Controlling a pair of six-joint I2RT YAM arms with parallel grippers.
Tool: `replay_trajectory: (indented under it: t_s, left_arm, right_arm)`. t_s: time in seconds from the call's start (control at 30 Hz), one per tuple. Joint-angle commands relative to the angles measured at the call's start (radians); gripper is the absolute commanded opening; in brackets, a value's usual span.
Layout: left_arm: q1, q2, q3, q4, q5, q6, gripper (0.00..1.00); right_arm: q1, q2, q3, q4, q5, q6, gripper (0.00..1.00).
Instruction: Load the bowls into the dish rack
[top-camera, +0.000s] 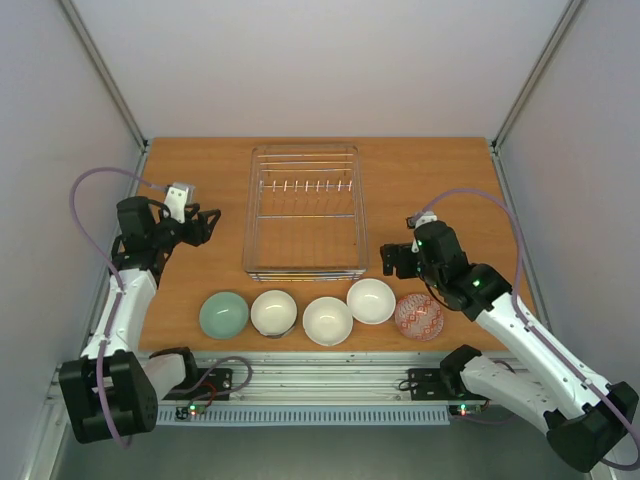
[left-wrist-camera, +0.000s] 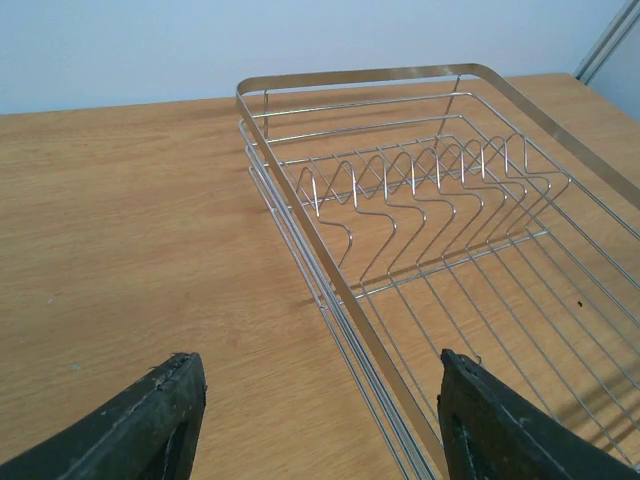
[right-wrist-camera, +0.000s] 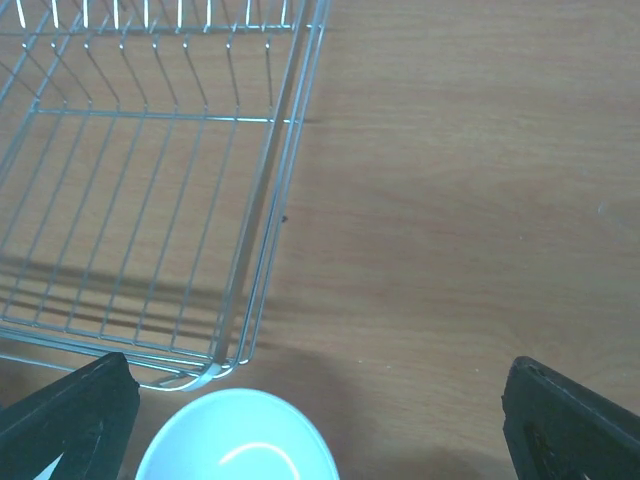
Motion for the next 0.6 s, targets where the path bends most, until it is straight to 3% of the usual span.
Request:
replay_trajectory:
  t_s: [0.0, 0.2, 0.33, 0.47, 0.57]
  left_arm:
    - [0.007, 0.007, 0.015, 0.015, 0.015, -0.005, 0.64]
    - [0.007, 0.01, 0.015, 0.015, 0.016, -0.004, 0.64]
    - [0.007, 0.01, 0.014, 0.016, 0.015, -0.004, 0.64]
    - [0.007, 0.01, 0.014, 0.014, 0.028, -0.001, 0.64]
    - [0.006, 0.014, 0.017, 0.004, 0.047, 0.001, 0.64]
  right_arm:
    - [0.009, -0.003, -0.009, -0.019, 0.037, 0.018, 0.98]
    - [0.009, -0.034, 0.011, -0.077, 0.154, 0.099, 0.99]
    - [0.009, -0.11, 0.008, -0.145, 0.273, 0.24, 0.99]
    - [0.008, -0.184, -0.014, -0.16, 0.21, 0.226, 0.98]
    - [0.008, -0.129, 0.001, -0.291, 0.197, 0.341, 0.93]
